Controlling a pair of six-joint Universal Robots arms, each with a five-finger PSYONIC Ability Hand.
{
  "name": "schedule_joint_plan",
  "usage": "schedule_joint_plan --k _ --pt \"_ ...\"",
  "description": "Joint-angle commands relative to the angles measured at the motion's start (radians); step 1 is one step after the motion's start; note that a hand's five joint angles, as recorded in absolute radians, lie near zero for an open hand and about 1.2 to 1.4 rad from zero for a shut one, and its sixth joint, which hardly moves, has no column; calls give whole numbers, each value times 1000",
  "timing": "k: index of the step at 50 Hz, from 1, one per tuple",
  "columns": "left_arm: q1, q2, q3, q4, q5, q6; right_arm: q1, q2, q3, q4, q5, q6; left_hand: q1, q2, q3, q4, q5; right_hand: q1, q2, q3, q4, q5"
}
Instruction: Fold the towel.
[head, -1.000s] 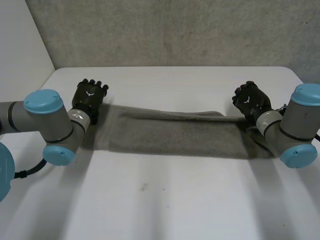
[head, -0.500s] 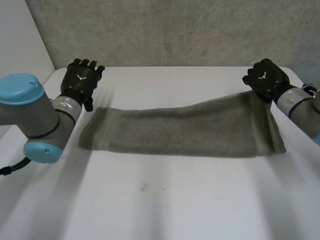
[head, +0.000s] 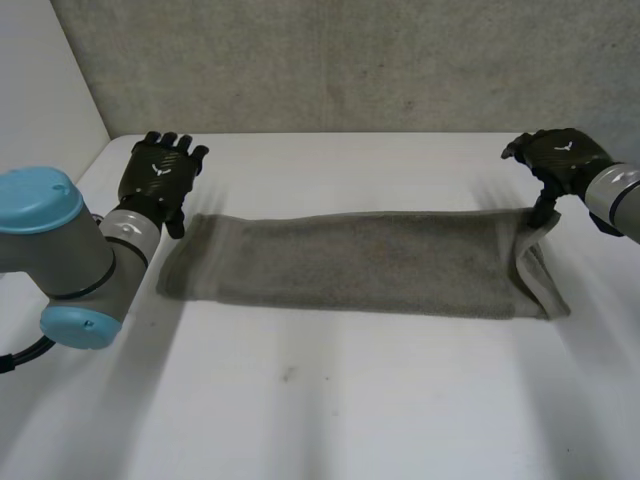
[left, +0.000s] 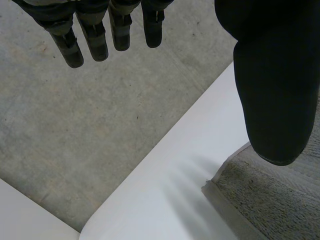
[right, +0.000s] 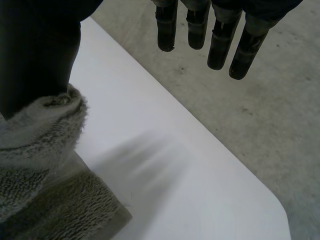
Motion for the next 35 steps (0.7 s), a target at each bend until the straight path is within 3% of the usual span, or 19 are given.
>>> schedule_joint_plan --k 1,2,4,6,8,10,11,13,16,20,30,35 --pt "-2 41 -39 1 3 -24 -9 -76 -1 25 32 267 -1 7 7 8 -30 154 153 151 135 156" --pt "-2 41 -39 1 3 -24 -9 -76 -1 25 32 268 -1 7 7 8 -30 157 156 154 138 159" --pt "-2 50 -45 1 3 -61 -26 -76 -27 28 32 371 -1 7 7 8 -30 566 565 563 547 568" --pt "-2 55 -48 1 3 -79 -35 -66 -49 37 44 370 -1 7 7 8 -30 670 669 666 651 672" --pt "-2 61 -52 1 3 -98 -35 -57 -60 45 52 359 -1 7 7 8 -30 659 658 656 640 661" --pt "-1 67 -59 1 3 -133 -38 -31 -74 86 98 315 -1 7 7 8 -30 394 393 390 375 395" --pt "-1 67 -59 1 3 -133 -38 -31 -74 86 98 314 -1 7 7 8 -30 392 391 388 373 394" --pt "1 68 -71 1 4 -154 -43 -28 -67 111 196 250 -1 7 7 8 -30 -50 -51 -53 -69 -48" --pt "1 68 -74 1 4 -158 -46 -28 -53 124 273 210 -1 7 7 8 -30 -57 -58 -61 -76 -56" --pt "1 68 -77 0 3 -161 -44 -37 -21 131 296 210 -1 7 7 8 -30 -49 -50 -52 -67 -47" --pt "2 90 -103 1 3 -162 -41 -152 203 151 221 213 -1 7 7 8 -30 -4 -5 -8 -23 -3" --pt "1 116 -124 1 1 -162 -56 -249 450 47 186 280 -1 7 7 8 -30 -1 -3 -5 -20 0"
